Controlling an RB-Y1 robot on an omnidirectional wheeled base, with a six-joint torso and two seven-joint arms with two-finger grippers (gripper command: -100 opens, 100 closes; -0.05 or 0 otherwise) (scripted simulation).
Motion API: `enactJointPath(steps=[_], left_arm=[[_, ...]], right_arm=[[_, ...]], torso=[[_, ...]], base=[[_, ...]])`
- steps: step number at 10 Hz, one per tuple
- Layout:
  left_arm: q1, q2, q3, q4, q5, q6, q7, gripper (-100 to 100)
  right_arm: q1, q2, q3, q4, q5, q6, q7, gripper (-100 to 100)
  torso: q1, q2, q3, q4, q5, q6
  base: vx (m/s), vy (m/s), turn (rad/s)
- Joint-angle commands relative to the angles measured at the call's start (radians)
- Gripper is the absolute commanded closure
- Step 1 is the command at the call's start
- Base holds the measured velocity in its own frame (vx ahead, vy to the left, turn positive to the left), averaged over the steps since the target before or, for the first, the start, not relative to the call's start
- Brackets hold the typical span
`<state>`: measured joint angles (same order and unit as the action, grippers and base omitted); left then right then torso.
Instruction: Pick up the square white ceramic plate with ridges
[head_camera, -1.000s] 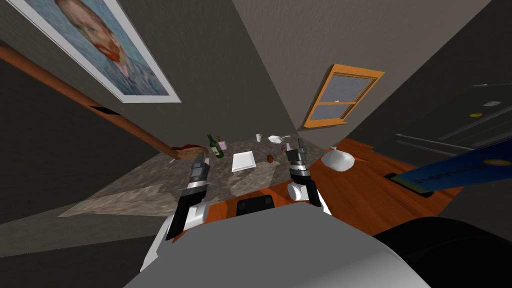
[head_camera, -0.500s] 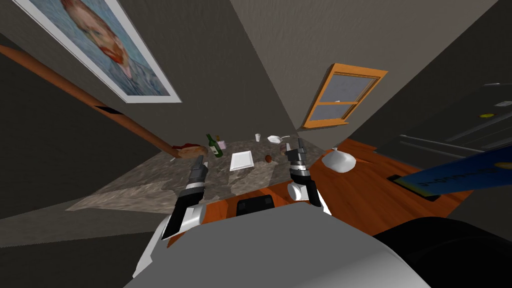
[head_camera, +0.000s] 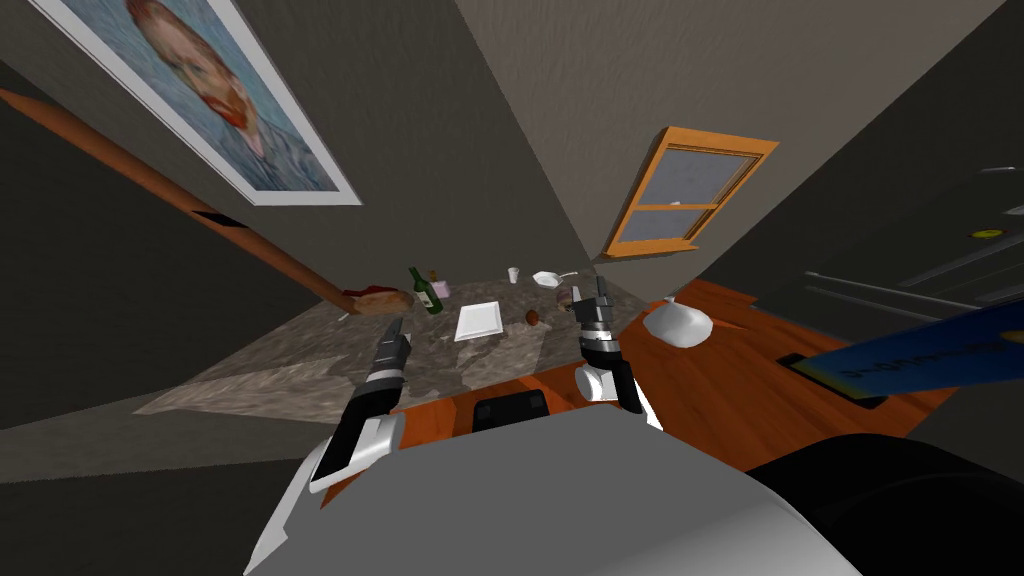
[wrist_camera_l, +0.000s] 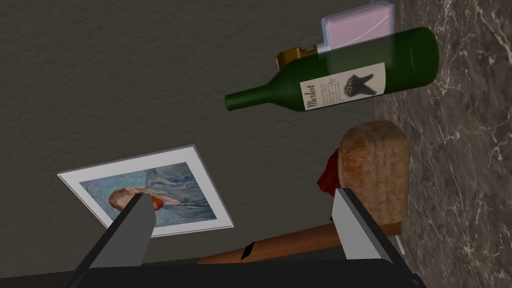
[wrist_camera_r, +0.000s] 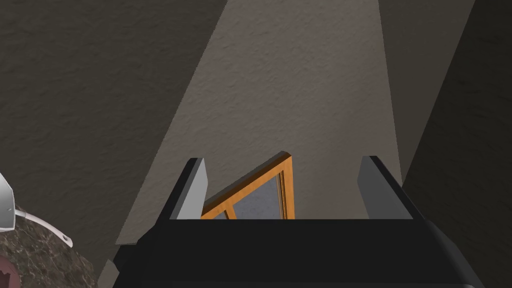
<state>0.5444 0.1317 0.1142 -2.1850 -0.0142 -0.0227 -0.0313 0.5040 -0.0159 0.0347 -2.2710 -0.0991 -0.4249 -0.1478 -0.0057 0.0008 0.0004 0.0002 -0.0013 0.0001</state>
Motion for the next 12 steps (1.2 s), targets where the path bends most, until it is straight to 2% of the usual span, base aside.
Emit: enactJointPath(steps=[1, 6, 12], left_arm=[[-0.003, 0.000, 0.015, 0.010, 0.009, 0.048, 0.003, -100], [0.016, 0.002, 0.044, 0.024, 0.034, 0.164, 0.017, -100], [0.036, -0.006, 0.056, 0.039, 0.059, 0.307, 0.036, -100]], right_arm=[[0.000, 0.000, 0.000, 0.000, 0.000, 0.000, 0.000, 0], [0.000, 0.000, 0.000, 0.000, 0.000, 0.000, 0.000, 0], [0.000, 0.000, 0.000, 0.000, 0.000, 0.000, 0.000, 0]], torso=[[0.000, 0.000, 0.000, 0.000, 0.000, 0.000], [0.000, -0.001, 0.000, 0.000, 0.000, 0.000], [0.000, -0.003, -0.002, -0.001, 0.000, 0.000]], base=[[-0.006, -0.074, 0.015], [-0.004, -0.077, -0.004], [0.028, -0.085, -0.035]])
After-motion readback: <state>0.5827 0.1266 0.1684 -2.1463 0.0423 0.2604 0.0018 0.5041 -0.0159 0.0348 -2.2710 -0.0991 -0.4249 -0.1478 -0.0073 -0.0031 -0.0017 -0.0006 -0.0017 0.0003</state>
